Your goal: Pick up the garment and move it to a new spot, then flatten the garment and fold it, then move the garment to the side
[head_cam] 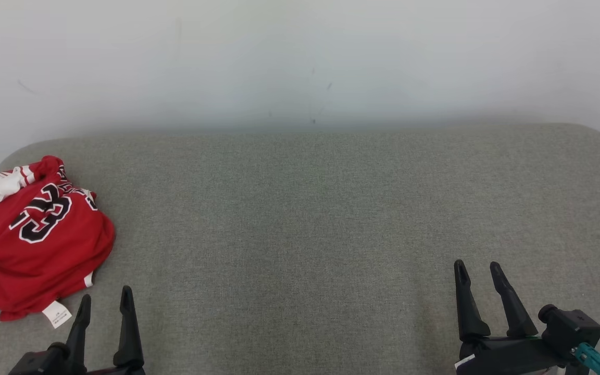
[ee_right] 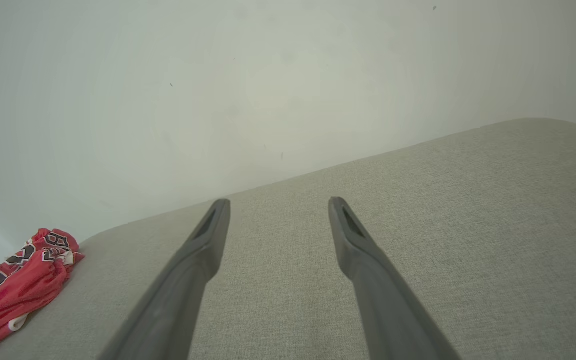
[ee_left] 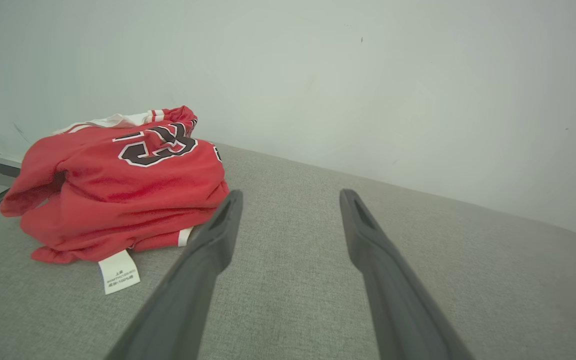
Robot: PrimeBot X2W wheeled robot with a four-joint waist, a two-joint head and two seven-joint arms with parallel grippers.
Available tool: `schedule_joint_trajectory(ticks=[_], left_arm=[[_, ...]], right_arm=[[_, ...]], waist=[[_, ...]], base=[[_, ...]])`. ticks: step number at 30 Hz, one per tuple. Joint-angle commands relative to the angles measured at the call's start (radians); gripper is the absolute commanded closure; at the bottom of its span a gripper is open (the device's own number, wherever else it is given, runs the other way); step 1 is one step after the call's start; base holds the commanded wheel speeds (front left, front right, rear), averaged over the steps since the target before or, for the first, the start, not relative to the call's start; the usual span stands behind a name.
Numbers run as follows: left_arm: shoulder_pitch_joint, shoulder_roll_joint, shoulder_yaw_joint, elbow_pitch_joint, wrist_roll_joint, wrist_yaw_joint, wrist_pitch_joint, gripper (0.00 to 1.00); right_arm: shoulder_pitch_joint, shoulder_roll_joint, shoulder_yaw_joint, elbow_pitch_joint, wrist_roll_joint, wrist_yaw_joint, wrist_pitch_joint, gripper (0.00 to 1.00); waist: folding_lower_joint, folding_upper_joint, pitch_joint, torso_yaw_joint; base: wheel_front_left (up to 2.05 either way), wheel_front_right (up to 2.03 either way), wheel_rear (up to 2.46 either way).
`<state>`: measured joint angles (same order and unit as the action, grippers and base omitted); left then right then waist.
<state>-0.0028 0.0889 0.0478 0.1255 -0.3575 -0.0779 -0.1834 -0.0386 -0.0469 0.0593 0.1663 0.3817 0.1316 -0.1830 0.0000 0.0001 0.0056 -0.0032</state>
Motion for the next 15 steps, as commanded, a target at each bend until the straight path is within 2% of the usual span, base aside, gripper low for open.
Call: schedule_joint_trajectory(ticks=[1,15], left_arm=[[0.007,0.008,0.004,-0.012,0.028,0.003,-0.009,0.0],[0.029,0.005,0.015,-0.017,0.124,-0.008,-0.039,0.0]], right_arm=[[0.006,-0.004,-0.002,-0.011,-0.027,-0.001,-0.009,0.0],[0.017,-0.005,-0.012,-0.02,-0.139,-0.001,-0.04,0.0]], waist=[[0.0,-0.0001,-0.001,-0.001],[0.0,-0.0001,-0.002,-0.007]], base=[[0.0,0.0,0.0],[0.0,0.0,0.0]])
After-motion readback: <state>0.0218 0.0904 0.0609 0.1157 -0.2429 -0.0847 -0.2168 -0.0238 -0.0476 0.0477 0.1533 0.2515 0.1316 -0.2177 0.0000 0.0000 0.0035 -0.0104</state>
